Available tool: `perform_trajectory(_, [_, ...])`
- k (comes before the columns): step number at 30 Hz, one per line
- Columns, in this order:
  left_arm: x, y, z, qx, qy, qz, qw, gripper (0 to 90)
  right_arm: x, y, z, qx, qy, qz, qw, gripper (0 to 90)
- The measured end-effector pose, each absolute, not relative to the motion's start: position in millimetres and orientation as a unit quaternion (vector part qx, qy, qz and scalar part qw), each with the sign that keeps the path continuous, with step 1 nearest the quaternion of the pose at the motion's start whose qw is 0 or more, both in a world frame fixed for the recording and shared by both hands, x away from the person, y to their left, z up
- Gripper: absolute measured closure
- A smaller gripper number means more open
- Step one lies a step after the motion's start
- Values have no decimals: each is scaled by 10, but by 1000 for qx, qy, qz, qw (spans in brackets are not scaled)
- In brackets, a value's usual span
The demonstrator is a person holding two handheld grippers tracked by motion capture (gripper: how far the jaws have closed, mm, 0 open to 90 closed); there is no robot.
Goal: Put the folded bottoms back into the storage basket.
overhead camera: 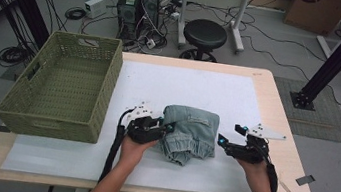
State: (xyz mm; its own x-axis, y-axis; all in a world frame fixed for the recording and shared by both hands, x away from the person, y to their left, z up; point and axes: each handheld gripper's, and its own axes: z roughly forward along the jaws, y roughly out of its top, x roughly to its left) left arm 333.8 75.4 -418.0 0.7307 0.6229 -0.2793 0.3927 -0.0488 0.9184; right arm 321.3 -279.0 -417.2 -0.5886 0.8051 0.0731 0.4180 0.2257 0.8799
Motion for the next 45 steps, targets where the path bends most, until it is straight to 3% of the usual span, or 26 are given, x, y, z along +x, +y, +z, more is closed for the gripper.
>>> perform_trajectory(16, [3294, 854, -3635, 704, 295, 126, 633, 698, 3191, -2911, -4144, 423, 739, 479, 214, 217])
perform_trajectory(45, [3117, 2419, -2734, 632, 317, 239, 666, 698, 3202, -2831, -4121, 418, 743, 477, 216, 217])
